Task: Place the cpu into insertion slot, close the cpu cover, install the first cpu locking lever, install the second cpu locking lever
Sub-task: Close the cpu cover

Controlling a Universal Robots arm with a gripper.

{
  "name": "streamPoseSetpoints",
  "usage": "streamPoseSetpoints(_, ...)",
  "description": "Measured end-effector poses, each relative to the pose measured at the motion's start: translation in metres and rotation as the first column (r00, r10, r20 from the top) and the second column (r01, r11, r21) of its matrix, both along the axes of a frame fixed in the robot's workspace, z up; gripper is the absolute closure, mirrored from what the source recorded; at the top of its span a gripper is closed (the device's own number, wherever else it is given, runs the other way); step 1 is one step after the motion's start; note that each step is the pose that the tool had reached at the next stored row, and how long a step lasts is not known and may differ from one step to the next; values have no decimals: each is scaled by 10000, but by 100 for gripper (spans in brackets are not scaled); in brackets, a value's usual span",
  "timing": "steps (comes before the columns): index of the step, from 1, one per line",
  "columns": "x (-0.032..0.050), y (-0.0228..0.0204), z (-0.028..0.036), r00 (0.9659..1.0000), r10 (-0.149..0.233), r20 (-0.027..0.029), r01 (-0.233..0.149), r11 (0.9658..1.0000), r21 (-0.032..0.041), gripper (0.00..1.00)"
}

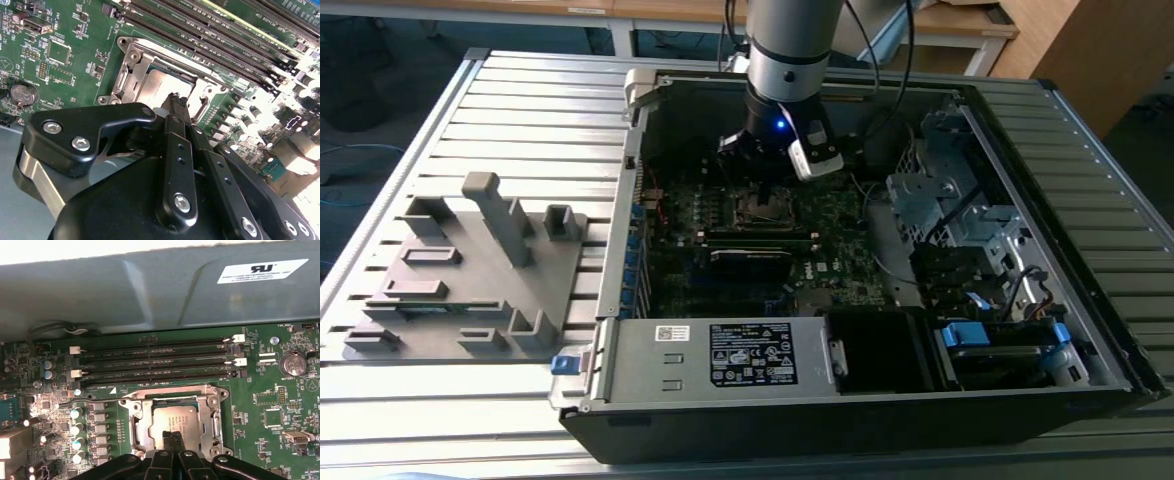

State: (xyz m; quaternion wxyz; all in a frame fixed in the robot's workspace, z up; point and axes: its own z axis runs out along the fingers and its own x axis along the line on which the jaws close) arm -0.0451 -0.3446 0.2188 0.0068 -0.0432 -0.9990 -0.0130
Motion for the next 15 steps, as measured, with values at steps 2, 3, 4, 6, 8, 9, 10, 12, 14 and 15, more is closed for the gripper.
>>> streamPoseSetpoints(2, -17, 0, -1, 10000, 1, 0, -1, 10000, 1, 90)
streamPoseSetpoints(3, -27, 0, -2, 10000, 1, 0, -1, 10000, 0, 90)
streamPoseSetpoints(4, -36, 0, -2, 10000, 0, 0, 0, 10000, -1, 90)
streamPoseSetpoints(6, -43, 0, -2, 10000, 0, -1, 0, 10000, -1, 90)
streamPoseSetpoints(8, -44, 0, -2, 10000, 2, 0, -2, 10000, 0, 90)
streamPoseSetpoints(9, -47, 0, -4, 10000, 9, 0, -9, 10000, 0, 90)
streamPoseSetpoints(10, -52, 0, -5, 10000, 29, 0, -29, 10000, 0, 90)
streamPoseSetpoints(12, -68, 0, -9, 10000, 71, -1, -71, 10000, -1, 90)
streamPoseSetpoints(14, -77, 0, -11, 10000, 97, 0, -97, 10000, -1, 90)
streamPoseSetpoints(15, -77, 0, -11, 10000, 100, -1, -100, 10000, -2, 90)
